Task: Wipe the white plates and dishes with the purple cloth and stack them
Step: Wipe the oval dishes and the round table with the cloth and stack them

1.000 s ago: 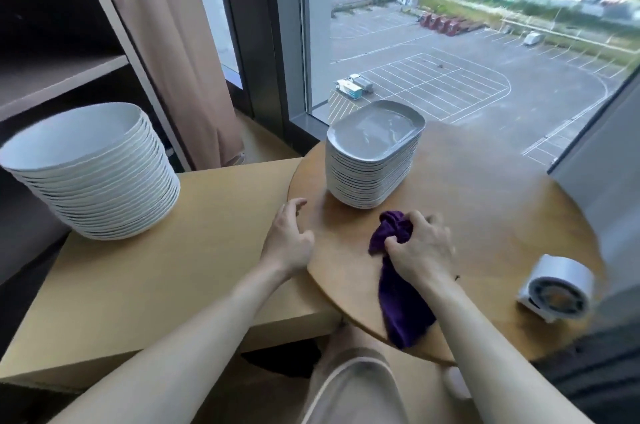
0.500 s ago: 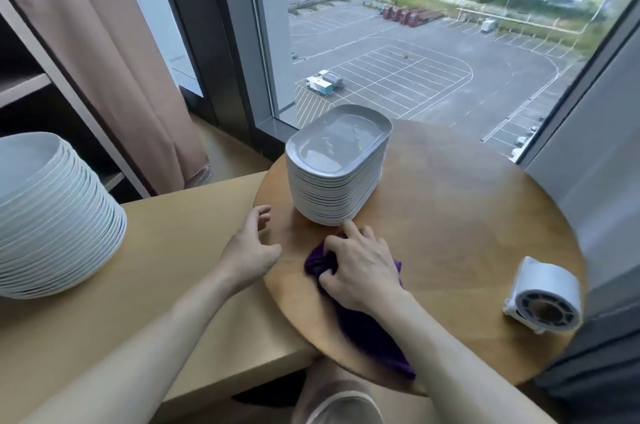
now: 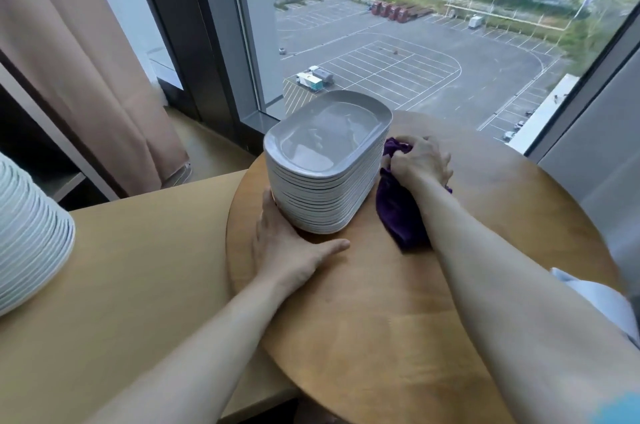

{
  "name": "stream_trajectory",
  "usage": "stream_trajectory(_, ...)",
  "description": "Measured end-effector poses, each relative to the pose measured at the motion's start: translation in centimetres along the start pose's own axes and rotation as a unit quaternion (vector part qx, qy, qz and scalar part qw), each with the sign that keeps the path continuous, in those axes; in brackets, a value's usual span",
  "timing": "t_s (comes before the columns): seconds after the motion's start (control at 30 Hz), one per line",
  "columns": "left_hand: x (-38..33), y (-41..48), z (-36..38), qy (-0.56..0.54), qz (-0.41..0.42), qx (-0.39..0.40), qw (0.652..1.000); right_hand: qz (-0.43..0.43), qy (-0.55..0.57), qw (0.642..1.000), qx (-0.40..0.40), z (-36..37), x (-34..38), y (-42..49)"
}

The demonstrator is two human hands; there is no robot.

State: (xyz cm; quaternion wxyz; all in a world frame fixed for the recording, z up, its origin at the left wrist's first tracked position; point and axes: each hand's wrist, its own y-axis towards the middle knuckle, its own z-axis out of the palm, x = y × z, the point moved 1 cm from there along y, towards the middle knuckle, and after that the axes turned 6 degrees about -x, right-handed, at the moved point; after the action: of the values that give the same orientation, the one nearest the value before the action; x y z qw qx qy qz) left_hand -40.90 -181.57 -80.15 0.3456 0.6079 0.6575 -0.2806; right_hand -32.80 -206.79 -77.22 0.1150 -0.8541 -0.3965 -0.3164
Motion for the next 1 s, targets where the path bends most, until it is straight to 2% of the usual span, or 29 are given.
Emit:
stream_trajectory(0.17,-0.2,0.9,0.8,0.021,0.000,-0.054,0.998,-0.121,-0.003,0.985,0.125,0.5,1.4,2.7)
stream_trajectory(0.33,0.0,0.8,1.0,0.033,-0.002,-0.069,0.997,-0.169,-0.033,0.973,0.153,0.8,1.1,2.8)
stream_trajectory(0.53,0.4,0.8,-0.2,-0.009,-0.008,-0.014,1.000,-0.183,-0.015,0.972,0.144,0.7,0.6,1.8)
stream_trajectory(0.73,2.7,0.4,-4.8,-0.005,0.014,0.054,0.998,-0.191,-0.026,0.969,0.154,0.1,-0.2,-2.8)
stream_trajectory(1.0,5.9,-1.5,-11.7,-0.045,-0.047,0.129,0.989,-0.206,-0.043,0.959,0.188,-0.7,-0.7,-9.9)
